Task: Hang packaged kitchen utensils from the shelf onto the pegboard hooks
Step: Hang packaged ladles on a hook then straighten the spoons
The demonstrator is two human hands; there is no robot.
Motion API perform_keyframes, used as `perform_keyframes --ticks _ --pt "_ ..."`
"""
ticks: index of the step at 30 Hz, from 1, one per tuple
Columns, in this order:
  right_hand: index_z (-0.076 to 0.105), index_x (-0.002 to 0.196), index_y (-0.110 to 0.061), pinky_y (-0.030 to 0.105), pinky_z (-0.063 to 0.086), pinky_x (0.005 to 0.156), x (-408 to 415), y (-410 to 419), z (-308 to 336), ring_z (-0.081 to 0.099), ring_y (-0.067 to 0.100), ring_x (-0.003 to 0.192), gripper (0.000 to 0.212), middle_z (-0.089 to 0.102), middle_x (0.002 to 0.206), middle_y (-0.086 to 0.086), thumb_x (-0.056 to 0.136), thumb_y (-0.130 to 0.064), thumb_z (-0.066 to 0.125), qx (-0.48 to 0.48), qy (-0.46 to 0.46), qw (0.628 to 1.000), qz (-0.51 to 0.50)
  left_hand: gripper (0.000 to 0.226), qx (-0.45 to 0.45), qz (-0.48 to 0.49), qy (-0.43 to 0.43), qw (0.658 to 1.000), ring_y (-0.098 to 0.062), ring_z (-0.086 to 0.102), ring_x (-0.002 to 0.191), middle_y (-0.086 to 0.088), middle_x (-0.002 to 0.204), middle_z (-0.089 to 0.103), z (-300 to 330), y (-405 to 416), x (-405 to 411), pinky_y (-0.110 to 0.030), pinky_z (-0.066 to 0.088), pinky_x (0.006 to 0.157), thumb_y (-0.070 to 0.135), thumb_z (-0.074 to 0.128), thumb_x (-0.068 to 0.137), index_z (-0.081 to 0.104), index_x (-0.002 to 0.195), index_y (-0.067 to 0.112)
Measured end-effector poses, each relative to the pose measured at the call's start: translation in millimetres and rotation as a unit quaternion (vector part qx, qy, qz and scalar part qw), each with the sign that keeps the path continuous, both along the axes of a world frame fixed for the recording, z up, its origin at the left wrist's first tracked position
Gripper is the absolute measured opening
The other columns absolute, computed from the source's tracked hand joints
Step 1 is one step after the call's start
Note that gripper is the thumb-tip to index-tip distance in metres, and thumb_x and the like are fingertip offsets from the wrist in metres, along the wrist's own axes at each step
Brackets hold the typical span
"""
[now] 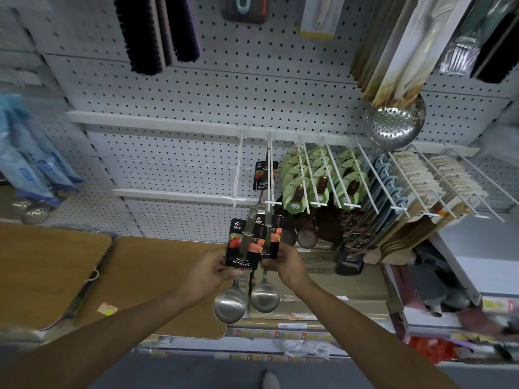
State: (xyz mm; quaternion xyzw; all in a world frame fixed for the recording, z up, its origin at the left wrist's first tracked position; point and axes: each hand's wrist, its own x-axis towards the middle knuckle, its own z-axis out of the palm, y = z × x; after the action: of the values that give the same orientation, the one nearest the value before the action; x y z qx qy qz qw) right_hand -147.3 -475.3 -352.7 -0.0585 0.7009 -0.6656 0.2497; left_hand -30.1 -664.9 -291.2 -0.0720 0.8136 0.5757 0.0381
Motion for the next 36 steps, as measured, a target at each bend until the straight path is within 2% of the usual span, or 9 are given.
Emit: perform_keyframes --ticks 7,12,14,18,21,26,29,33,36 --pt "0.061 0.076 -0.007 0.032 0.057 0.059 -33 -17 21 0.066 0.013 0.060 0.020 0.065 0.059 -0.006 0.066 0.008 0.070 0.028 0.005 1.000 0.008 0.025 0.007 0.004 0.006 1.000 -0.004 0.071 0.098 0.015 0.102 0.076 -3 -5 2 -0.013 0.052 0.084 0.007 0.077 0.083 0.071 0.104 0.019" --pt "0.067 0.071 -0.020 0.057 0.056 0.083 -62 -31 20 0.071 0.038 0.090 0.026 0.068 0.065 -0.007 0.072 0.005 0.076 0.117 0.056 0.992 0.006 0.024 0.022 0.017 -0.006 1.000 -0.005 0.070 0.099 0.014 0.101 0.076 -7 -8 4 -0.014 0.052 0.084 0.005 0.076 0.084 0.070 0.102 0.020" --pt "0.066 0.072 -0.016 0.049 0.059 0.081 -69 -39 25 0.070 0.034 0.085 0.030 0.068 0.065 -0.010 0.075 0.013 0.072 0.122 0.056 0.991 -0.015 0.023 0.023 0.027 -0.008 0.999 -0.009 0.071 0.100 0.010 0.100 0.077 -10 -10 5 -0.018 0.052 0.086 0.005 0.076 0.084 0.070 0.102 0.018" --pt "0.067 0.102 0.005 0.028 0.059 0.066 -79 -50 30 0.068 0.028 0.082 0.024 0.069 0.095 0.019 0.081 0.016 0.066 0.111 0.039 0.992 -0.048 0.022 0.016 0.036 -0.017 0.999 -0.010 0.071 0.099 0.009 0.099 0.077 -12 -11 7 -0.026 0.053 0.090 0.007 0.075 0.084 0.070 0.100 0.022" --pt "0.065 0.108 0.008 0.016 0.055 0.055 -87 -53 21 0.066 0.018 0.073 0.027 0.068 0.090 0.013 0.082 0.015 0.067 0.111 0.033 0.992 -0.046 0.020 0.021 0.042 -0.017 0.999 -0.012 0.072 0.097 0.007 0.097 0.077 -12 -11 8 -0.024 0.053 0.086 0.005 0.075 0.084 0.070 0.096 0.021" --pt "0.073 0.097 -0.009 0.038 0.058 0.084 -98 -56 6 0.069 0.025 0.090 0.019 0.074 0.096 0.009 0.078 -0.009 0.079 0.134 0.006 0.989 -0.062 0.022 0.036 0.047 -0.025 0.998 -0.012 0.071 0.101 0.007 0.101 0.077 -12 -7 9 -0.024 0.054 0.088 0.004 0.074 0.085 0.070 0.101 0.017" --pt "0.071 0.096 -0.011 0.032 0.050 0.076 -87 -53 6 0.066 0.023 0.088 0.020 0.071 0.094 0.007 0.078 -0.016 0.079 0.150 -0.047 0.986 -0.053 0.023 0.046 0.046 -0.032 0.997 -0.012 0.072 0.101 0.007 0.101 0.077 -13 -5 8 -0.024 0.054 0.087 0.002 0.074 0.084 0.070 0.102 0.017" --pt "0.071 0.091 -0.014 0.023 0.051 0.068 -59 -40 19 0.062 0.008 0.072 0.026 0.066 0.080 -0.003 0.072 0.002 0.074 0.094 -0.006 0.995 0.037 0.024 0.057 0.041 -0.033 0.997 -0.012 0.072 0.099 0.007 0.099 0.077 -16 0 4 -0.020 0.055 0.082 -0.001 0.073 0.085 0.069 0.102 0.016" --pt "0.068 0.094 0.006 0.014 0.051 0.058 -38 -28 31 0.062 0.009 0.068 0.028 0.066 0.076 0.004 0.077 0.025 0.056 0.097 0.068 0.990 0.079 0.025 0.064 0.040 -0.034 0.997 -0.011 0.072 0.098 0.007 0.099 0.077 -21 6 -3 -0.018 0.055 0.079 -0.003 0.073 0.084 0.069 0.103 0.014"
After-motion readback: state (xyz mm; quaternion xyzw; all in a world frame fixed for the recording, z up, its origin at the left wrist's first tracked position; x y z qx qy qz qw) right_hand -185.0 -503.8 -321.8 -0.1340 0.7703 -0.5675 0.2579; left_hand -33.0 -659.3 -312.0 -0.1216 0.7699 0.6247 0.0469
